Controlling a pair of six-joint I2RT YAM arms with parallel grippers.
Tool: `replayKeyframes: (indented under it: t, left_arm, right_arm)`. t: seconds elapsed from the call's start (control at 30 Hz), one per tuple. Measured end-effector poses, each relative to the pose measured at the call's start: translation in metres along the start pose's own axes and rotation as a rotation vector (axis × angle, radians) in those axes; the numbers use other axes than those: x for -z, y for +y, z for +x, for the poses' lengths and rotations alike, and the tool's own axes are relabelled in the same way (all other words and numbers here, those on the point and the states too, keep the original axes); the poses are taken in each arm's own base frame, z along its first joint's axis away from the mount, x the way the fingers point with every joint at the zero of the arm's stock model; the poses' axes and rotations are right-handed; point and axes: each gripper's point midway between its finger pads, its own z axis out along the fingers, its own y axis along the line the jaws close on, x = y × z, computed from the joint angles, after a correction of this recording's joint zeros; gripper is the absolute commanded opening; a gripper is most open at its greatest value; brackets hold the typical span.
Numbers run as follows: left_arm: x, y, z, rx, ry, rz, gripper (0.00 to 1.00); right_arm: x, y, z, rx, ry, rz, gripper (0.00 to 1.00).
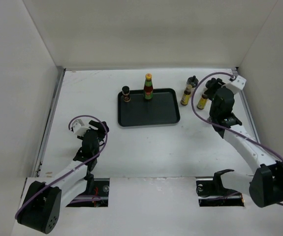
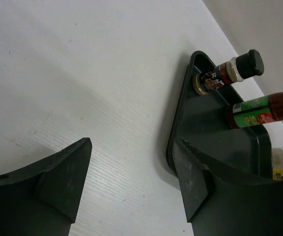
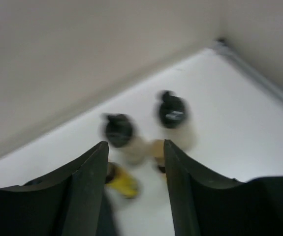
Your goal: Organize the condiment bottles
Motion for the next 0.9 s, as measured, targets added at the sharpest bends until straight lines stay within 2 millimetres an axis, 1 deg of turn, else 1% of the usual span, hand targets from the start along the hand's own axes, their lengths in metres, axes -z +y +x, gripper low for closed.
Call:
replayKeyframes:
  t: [0.03, 0.1, 0.13, 0.17, 0.23, 0.33, 0.4, 0.47, 0.5, 0.63, 0.8, 0.9]
  left_arm:
    - [0.0, -0.001, 0.0, 0.001, -0.002, 0.002, 0.66]
    - [-0.001, -0.001, 0.0, 0.001, -0.001, 0.003, 0.66]
    - [-0.001, 0.0, 0.001, 0.0, 0.001, 0.002, 0.66]
    - [-0.001, 0.0, 0.002, -0.002, 0.005, 0.0, 0.66]
    - [-0.002, 0.001, 0.004, -0.006, 0.011, -0.005, 0.66]
    - [-0.003, 0.002, 0.006, -0.009, 0.017, -0.007, 0.66]
    - [-0.002, 0.002, 0.007, -0.01, 0.021, -0.004, 0.66]
    - [-0.002, 0.0, 0.007, -0.007, 0.02, 0.001, 0.66]
    - [-0.003, 0.0, 0.006, -0.006, 0.019, 0.003, 0.66]
    - [-0.003, 0.001, 0.01, -0.011, 0.032, 0.003, 0.67]
    - [-0.003, 0.002, 0.015, -0.02, 0.049, -0.002, 0.67]
    - [-0.003, 0.003, 0.017, -0.023, 0.055, -0.003, 0.67]
  right_arm:
    - [-0.006, -0.027, 0.01, 0.028, 0.021, 0.082, 0.71]
    - [-0.012, -0.067, 0.03, 0.077, 0.071, 0.198, 0.77]
    - [-0.015, -0.081, 0.039, 0.097, 0.096, 0.24, 0.78]
    - [-0.017, -0.091, 0.048, 0.116, 0.122, 0.269, 0.78]
    - [-0.019, -0.104, 0.067, 0.149, 0.175, 0.307, 0.77]
    - [-0.02, -0.112, 0.092, 0.185, 0.247, 0.33, 0.74]
    - [-0.019, -0.114, 0.102, 0.198, 0.28, 0.333, 0.71]
    - [-0.018, -0.115, 0.108, 0.198, 0.297, 0.332, 0.65]
    - [-0.018, -0.115, 0.11, 0.195, 0.302, 0.331, 0.64]
    - [-0.019, -0.116, 0.117, 0.184, 0.319, 0.336, 0.63]
    - [-0.018, -0.122, 0.133, 0.197, 0.356, 0.358, 0.63]
    - [-0.014, -0.126, 0.139, 0.198, 0.37, 0.366, 0.56]
